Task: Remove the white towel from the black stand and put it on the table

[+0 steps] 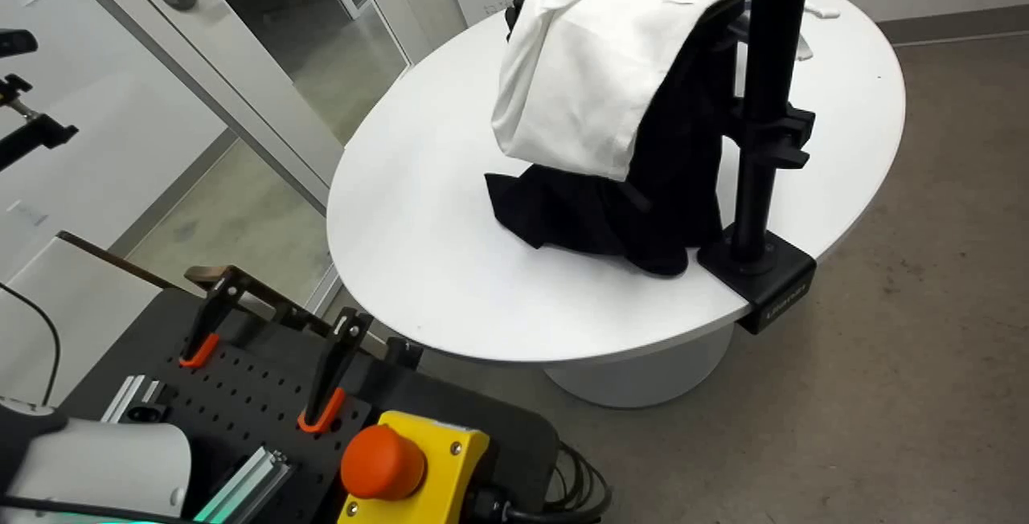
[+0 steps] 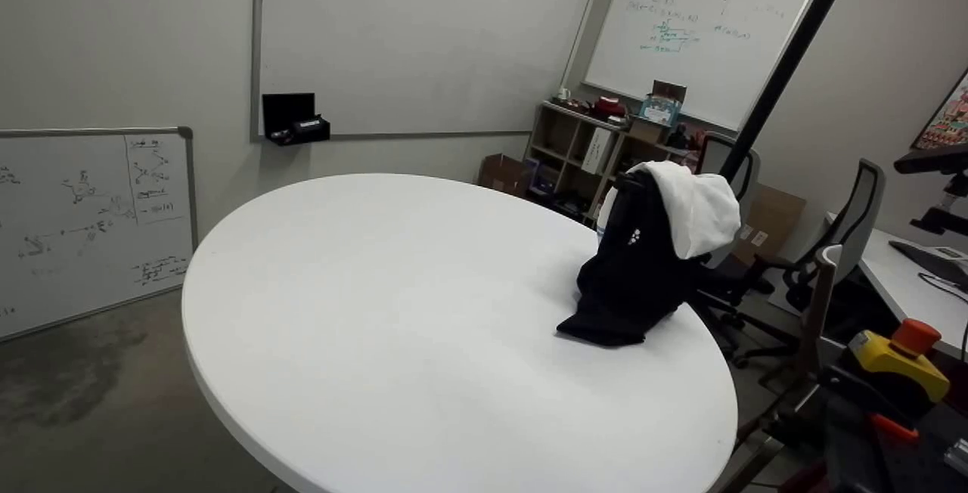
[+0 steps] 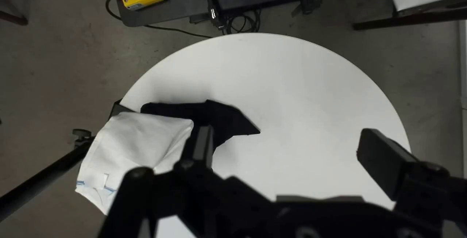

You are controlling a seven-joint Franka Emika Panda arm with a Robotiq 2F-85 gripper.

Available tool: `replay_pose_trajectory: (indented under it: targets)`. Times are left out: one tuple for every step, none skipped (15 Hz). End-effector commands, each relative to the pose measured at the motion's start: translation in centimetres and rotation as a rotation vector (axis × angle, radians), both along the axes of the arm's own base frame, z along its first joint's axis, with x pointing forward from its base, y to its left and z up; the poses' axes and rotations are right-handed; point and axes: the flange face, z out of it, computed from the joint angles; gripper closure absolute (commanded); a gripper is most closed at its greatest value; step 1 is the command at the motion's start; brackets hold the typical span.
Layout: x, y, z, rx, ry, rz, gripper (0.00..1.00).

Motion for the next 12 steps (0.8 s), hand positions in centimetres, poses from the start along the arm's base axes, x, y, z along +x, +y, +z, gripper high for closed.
replay_pose_trajectory:
  targets:
    - [0.8, -0.5, 0.2, 0.013, -0.009, -0.038, 0.0]
    - [1.4, -1.1, 0.1, 0.019, -0.02, -0.064, 0.0]
    - [1.9, -1.7, -0.1, 0.019, -0.029, -0.091, 0.0]
    - [2.7, -2.6, -0.4, 0.023, -0.037, -0.133, 0.0]
    - [3.5, -3.6, -0.8, 0.029, -0.044, -0.176, 0.0]
    - [4.2, -4.7, -1.4, 0.042, -0.05, -0.224, 0.0]
    - [5.0, -5.9, -2.0, 0.056, -0.055, -0.274, 0.0]
    - [5.9, -7.3, -2.6, 0.076, -0.063, -0.332, 0.0]
    - [6.6, -8.4, -3.3, 0.093, -0.078, -0.381, 0.0]
    - [7.4, -9.6, -4.1, 0.113, -0.094, -0.43, 0.0]
    - [8.2, -10.7, -5.0, 0.13, -0.104, -0.48, 0.0]
    - [8.8, -11.6, -6.0, 0.145, -0.112, -0.522, 0.0]
